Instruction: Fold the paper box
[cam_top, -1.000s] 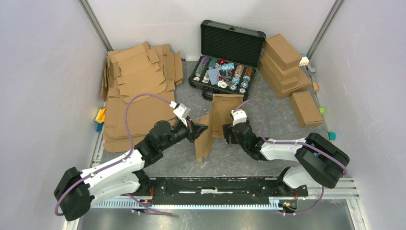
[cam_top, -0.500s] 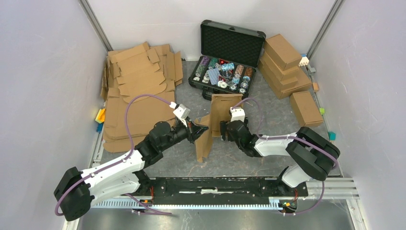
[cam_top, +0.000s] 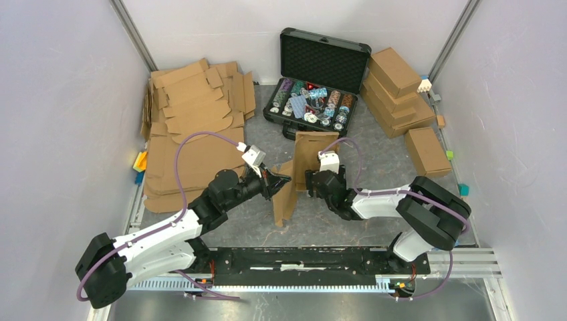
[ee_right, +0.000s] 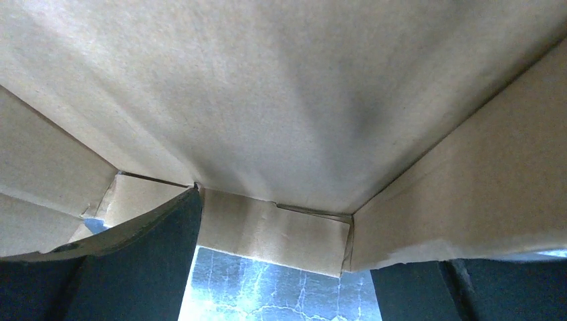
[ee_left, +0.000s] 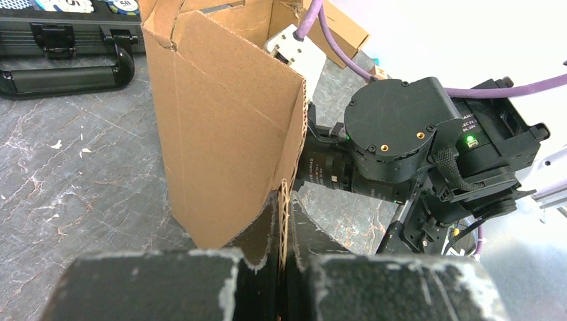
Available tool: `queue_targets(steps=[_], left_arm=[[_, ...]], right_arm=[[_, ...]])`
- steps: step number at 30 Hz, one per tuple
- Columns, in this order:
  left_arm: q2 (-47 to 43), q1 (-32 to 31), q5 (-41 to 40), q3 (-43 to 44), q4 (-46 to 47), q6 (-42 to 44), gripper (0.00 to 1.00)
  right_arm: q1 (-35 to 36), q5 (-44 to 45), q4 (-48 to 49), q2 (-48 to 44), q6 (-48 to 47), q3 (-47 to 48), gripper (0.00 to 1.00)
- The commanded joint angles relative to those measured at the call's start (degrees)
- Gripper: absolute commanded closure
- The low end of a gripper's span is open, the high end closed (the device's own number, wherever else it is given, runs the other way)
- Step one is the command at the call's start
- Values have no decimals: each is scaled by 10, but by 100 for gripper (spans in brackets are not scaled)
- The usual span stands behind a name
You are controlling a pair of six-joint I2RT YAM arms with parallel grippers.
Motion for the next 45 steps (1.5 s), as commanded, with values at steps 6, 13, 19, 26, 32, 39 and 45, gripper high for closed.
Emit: queue_targets(steps=[6,13,19,26,32,39,45], left_arm=[[-25,-10,-34,23,-133,7,93],[-33,-10,-51,57,-205,6,89],[-30,-10,-66,77,-243,6,90],[-29,-10,-73,100,-286,23,90],[-22,-10,-93,138,-327,34,90],[-2,-10,-103,213,-410,48,90],[43,-10,-116,339,-543,53,90]], right_arm=[[7,-27,-67,-93,-52,-5,2],[-10,-77,-72,-209,-78,-53,2],[-22,-104,-108,-322,-133,-65,2],[-34,-107,-162,-418,-165,-61,2],[-37,-99,-208,-481,-185,-34,2],[-38,-87,-282,-485,-245,60,2],[-38,-149,-341,-458,-291,174,2]])
